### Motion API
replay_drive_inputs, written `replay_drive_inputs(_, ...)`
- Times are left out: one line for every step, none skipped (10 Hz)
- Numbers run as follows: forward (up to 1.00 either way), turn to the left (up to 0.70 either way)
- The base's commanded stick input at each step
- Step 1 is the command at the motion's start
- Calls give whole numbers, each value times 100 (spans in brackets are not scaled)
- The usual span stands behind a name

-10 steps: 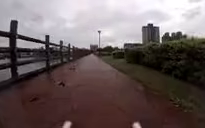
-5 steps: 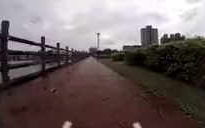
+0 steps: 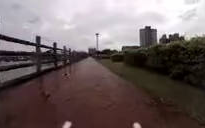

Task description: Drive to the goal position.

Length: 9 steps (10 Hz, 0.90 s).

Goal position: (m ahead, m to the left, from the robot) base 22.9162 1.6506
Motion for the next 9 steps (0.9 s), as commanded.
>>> replay_drive_inputs(50, 50)
replay_drive_inputs(50, 24)
replay_drive_inputs(50, 0)
replay_drive_inputs(50, 0)
replay_drive_inputs(50, 0)
replay_drive_inputs(50, 0)
replay_drive_inputs(50, 0)
replay_drive_inputs(50, 0)
replay_drive_inputs(50, 0)
